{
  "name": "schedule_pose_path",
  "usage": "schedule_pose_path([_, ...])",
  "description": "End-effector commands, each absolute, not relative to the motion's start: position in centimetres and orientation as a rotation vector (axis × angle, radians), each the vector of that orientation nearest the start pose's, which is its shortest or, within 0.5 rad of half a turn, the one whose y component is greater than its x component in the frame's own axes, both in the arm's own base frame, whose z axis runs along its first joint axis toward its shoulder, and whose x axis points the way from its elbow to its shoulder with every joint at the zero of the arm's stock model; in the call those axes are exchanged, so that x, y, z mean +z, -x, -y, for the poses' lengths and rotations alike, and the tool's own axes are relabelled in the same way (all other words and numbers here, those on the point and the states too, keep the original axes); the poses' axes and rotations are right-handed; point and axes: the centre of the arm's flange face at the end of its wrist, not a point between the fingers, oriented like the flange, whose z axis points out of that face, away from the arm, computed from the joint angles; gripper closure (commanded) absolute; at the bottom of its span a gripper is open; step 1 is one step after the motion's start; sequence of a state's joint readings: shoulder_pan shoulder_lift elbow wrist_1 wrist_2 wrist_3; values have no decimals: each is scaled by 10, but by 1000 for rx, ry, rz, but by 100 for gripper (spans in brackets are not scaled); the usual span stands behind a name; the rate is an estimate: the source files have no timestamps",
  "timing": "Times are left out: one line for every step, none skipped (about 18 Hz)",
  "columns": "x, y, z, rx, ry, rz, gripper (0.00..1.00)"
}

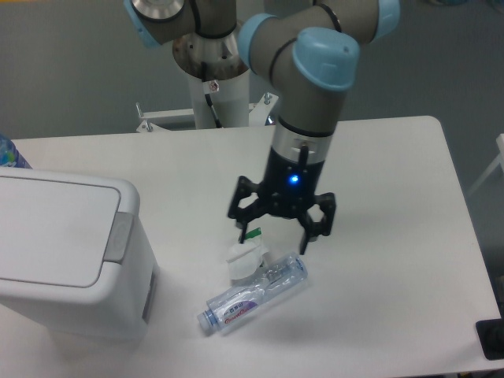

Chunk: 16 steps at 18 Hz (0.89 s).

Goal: Open the trash can
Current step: 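Move the gripper over to the lid edge of the white trash can, then lower the gripper fingers against the trash can lid's raised edge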

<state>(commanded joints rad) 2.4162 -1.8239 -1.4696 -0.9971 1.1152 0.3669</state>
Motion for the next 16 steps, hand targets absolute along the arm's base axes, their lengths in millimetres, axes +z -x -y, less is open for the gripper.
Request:
schedule_pose_path([480,338,-550,-179,2488,476,0])
schedule_pose_path([482,329,-555,-189,2488,473,0])
schedule_pose_path([485,319,-558,-196,2487,468,0])
schedule_pose_path([488,308,-561,-203,2486,460,0])
schedule_pose_path([490,301,-565,-210,2485,457,0])
schedule_pose_path([493,291,-568,-217,2484,450,0])
schedule_pose_path([494,282,-571,-227,2486,448,0])
schedule_pose_path([493,274,-574,-235,2489,437,0])
schedule_pose_path([492,266,-577,-243,2494,427,0])
schedule_pose_path([491,260,-580,-247,2499,415,0])
schedule_pose_path([490,258,-581,-251,2500,415,0])
schedule_pose_path([488,258,-582,-255,2502,423,0])
schedule_pose_path([488,257,-582,-255,2503,423,0])
schedule_pose_path([486,258,-582,-255,2504,422,0])
schedule_pose_path([487,257,-582,-251,2504,418,0])
schedule_pose_path([488,258,-582,-247,2503,415,0])
